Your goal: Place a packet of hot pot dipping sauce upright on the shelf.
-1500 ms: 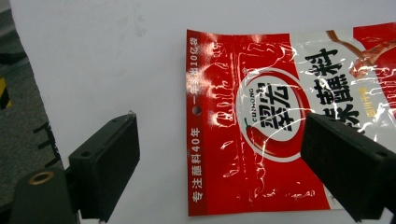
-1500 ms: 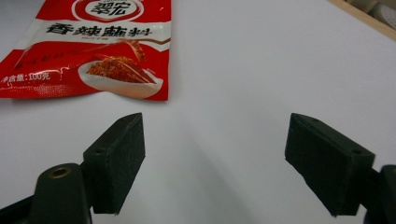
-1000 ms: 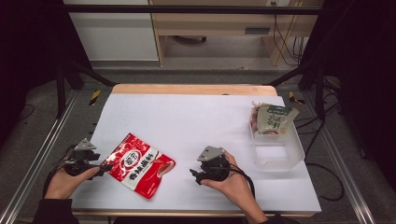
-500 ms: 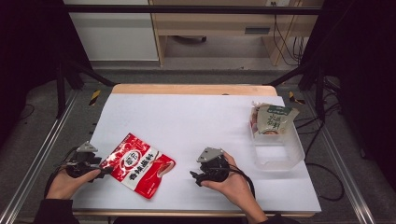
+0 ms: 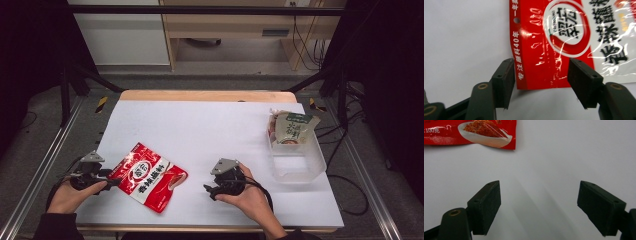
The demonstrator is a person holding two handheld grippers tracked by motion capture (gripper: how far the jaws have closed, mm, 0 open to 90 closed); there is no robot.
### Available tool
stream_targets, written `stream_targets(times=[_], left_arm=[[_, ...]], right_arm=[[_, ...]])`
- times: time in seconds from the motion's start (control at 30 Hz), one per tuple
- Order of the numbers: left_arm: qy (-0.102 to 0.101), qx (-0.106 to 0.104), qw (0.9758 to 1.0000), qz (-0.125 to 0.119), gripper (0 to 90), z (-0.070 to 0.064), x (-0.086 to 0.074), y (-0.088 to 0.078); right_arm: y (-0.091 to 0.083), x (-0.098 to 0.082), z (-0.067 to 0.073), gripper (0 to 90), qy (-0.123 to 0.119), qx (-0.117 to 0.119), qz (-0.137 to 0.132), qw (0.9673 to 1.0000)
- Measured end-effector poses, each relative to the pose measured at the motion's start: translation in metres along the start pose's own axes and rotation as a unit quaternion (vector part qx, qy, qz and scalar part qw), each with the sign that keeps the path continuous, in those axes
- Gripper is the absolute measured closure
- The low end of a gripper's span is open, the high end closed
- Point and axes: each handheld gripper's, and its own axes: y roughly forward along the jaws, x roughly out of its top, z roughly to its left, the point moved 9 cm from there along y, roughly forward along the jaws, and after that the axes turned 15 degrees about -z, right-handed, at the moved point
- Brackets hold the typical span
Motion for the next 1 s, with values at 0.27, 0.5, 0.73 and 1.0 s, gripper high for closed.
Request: stream_targets(times=[0.27,0.5,0.73,1.0], left_arm=[[-0.005,-0.039,0.9992,0.007,46.2,-0.014,0.006,-0.005],[-0.019,-0.023,0.9994,0.018,49.3,-0.006,-0.004,0.007],[-0.017,-0.007,0.9998,0.006,72.6,-0.003,0.001,0.004],[-0.004,0.001,1.0,-0.006,90.0,-0.007,0.012,0.003]], right_arm=[[0.001,-0.001,0.0,19.6,-0.001,0.0,0.002,1.0],[0.002,-0.002,0.001,19.6,-0.004,0.002,0.005,1.0],[0.002,-0.003,0.001,19.6,-0.008,0.001,0.009,0.9999],[0.003,-0.005,0.001,19.6,-0.015,0.0,0.014,0.9998]])
